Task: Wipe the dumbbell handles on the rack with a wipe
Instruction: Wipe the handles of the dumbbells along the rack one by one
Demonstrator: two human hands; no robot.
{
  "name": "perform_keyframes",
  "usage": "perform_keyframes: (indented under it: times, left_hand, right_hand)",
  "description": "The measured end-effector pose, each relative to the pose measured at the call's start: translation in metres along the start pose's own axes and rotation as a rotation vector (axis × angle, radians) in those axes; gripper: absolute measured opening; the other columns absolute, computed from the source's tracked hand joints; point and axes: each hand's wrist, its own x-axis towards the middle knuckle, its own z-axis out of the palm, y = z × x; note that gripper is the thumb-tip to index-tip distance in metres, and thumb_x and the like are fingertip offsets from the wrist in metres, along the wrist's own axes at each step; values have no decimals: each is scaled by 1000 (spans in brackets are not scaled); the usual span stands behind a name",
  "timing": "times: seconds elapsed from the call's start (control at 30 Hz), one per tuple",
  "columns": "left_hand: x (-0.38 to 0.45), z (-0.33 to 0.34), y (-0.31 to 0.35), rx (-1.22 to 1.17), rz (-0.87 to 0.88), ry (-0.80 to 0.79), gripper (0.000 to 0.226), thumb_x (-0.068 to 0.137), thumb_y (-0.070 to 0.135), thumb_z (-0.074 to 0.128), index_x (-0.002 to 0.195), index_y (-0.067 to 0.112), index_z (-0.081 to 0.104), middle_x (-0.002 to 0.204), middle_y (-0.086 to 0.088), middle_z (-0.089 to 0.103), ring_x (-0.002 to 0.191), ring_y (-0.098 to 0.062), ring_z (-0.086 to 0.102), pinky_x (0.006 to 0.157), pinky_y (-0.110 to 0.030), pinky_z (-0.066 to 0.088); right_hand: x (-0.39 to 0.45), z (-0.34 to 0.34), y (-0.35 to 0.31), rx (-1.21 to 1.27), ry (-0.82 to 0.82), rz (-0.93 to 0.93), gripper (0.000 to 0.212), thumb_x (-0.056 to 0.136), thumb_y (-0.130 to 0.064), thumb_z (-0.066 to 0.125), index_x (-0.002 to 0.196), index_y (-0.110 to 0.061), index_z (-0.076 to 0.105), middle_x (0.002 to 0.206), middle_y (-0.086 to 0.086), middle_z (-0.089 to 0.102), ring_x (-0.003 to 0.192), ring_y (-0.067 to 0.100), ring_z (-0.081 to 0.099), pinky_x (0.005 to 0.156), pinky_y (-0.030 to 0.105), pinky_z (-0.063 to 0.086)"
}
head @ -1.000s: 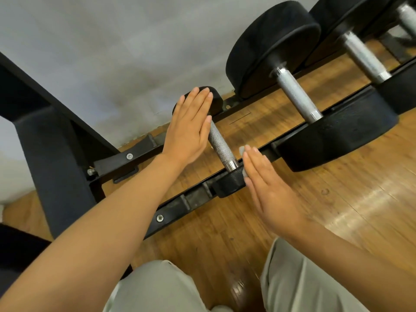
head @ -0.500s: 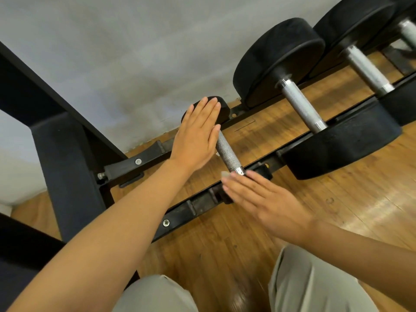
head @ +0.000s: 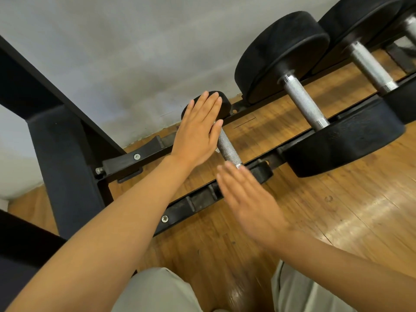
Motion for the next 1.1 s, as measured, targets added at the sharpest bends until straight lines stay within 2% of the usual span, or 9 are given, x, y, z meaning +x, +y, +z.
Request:
perform_keyframes:
  times: [0.1,0.17,0.3,0.4,0.47,0.57,0.67,0.83,1.1]
  left_hand:
    - [0,-1,0,1,-4,-13,54,106,34,28,156,12,25,163,-2,21,149,-8,2,118,-19,-13]
    - [0,-2,-2,-1,11,-26,55,106,34,28,156,12,25,163,-2,20,149,-7,1,117,-18,-14]
    - [0,-2,-2,11,13,-32,54,106,33,29,156,12,24,164,-2,20,150,-10,3,118,-19,-13]
    - [0,-3,0,1,1,-38,52,107,30,30,156,13,24,164,-1,19,149,-8,1,118,-20,-13]
    - [0,-5,0,15,-2,-56,52,108,30,31,156,14,22,164,0,17,147,-5,-4,116,-18,-16]
    - [0,-7,-2,30,5,-75,53,108,31,31,157,15,20,165,1,15,148,-6,-5,115,-18,-17]
    - [-1,-5,0,48,10,-84,54,108,32,32,157,14,19,165,0,14,151,-11,-1,119,-24,-13]
    - [-2,-9,1,86,15,-137,58,107,35,31,158,15,13,166,0,8,152,-14,-4,119,-27,-13]
    - [-1,-27,6,240,46,-288,62,107,40,25,158,12,2,166,-4,-5,152,-19,-12,120,-33,-12]
  right_hand:
    - [0,-8,-10,-274,-265,-241,57,101,-17,15,147,12,1,155,32,-13,141,46,-22,109,55,-22]
    - [1,-7,3,-299,-178,-292,57,98,-15,18,149,8,6,159,26,-4,147,39,-11,114,54,-18]
    - [-12,-8,37,153,26,58,48,107,-26,22,148,-4,32,156,15,31,147,26,24,120,40,16]
    - [-18,-11,38,446,50,262,50,106,-31,22,150,-7,32,157,8,30,147,19,23,121,30,12]
    - [-13,-12,29,491,77,383,51,105,-31,24,150,-9,30,158,5,27,148,16,18,122,28,6]
    - [5,-11,8,265,86,484,48,101,-22,30,140,1,45,147,17,44,144,31,29,119,42,11]
    - [15,-5,-14,95,-1,282,49,91,-10,32,133,6,53,141,24,49,141,41,30,117,51,12]
    - [6,0,1,-26,-52,-61,53,90,-9,25,132,1,57,138,16,55,138,34,41,116,45,14]
    - [2,-20,47,294,-52,213,49,103,-36,29,133,-10,57,133,9,58,132,23,47,119,29,14]
